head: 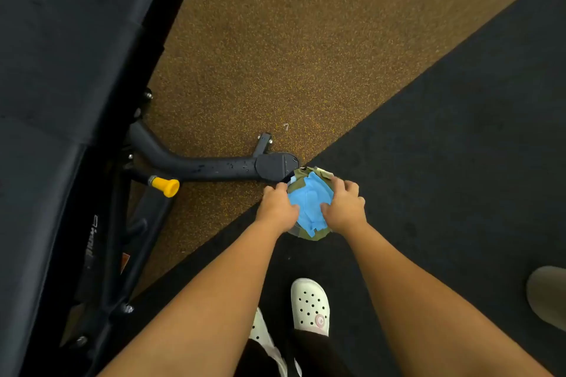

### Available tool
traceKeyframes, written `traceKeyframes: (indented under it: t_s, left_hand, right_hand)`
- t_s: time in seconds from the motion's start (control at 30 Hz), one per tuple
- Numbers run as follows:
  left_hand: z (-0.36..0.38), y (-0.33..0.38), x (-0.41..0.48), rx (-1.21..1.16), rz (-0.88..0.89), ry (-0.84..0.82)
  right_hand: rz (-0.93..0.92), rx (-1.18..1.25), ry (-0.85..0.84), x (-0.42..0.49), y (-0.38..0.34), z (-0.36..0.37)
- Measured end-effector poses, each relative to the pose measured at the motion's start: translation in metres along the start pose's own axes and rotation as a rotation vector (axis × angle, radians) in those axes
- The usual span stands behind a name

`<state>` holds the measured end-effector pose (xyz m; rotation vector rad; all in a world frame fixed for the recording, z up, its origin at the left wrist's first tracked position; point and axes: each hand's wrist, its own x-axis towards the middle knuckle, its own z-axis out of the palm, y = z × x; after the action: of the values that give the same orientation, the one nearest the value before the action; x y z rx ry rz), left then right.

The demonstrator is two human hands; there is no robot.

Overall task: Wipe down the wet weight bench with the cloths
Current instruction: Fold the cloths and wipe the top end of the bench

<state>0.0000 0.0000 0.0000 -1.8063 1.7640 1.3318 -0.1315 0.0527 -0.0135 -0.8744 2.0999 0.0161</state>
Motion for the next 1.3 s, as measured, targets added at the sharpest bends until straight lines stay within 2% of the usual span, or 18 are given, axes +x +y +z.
traceKeyframes:
  t_s: [0.17, 0.43, 0.6, 0.77, 0.87, 1.03, 1.3]
  left_hand:
    - [0.011, -0.001, 0.014, -0.029, -0.098, -0.005]
    - [0.019, 0.000, 0.014, -0.164, -0.084, 0.087]
    - [0.011, 0.001, 0.006, -0.316, -0.046, 0.128]
    - [-0.014, 0.003, -0.012, -0.526, -0.014, 0.140]
    - [-0.036, 0.006, -0.028, -0.572, 0.003, 0.168]
    - [-0.078, 0.014, -0.066, -0.738, 0.026, 0.190]
    - [-0.150, 0.016, -0.129, -0.717, 0.137, 0.339]
  right_hand:
    - [0.030, 0.082, -0.045, 0.014, 0.002, 0.007]
    - [0.057, 0.105, 0.042, 0.018, 0.000, 0.006]
    - [0.041, 0.329, 0.144, 0.011, -0.009, 0.006]
    - [-0.014, 0.781, 0.173, -0.014, -0.028, -0.002]
    - [-0.058, 0.878, 0.218, -0.032, -0.048, -0.013]
    - [-0.148, 0.807, 0.263, -0.065, -0.086, -0.037]
    - [-0.301, 0.671, 0.321, -0.128, -0.159, -0.073]
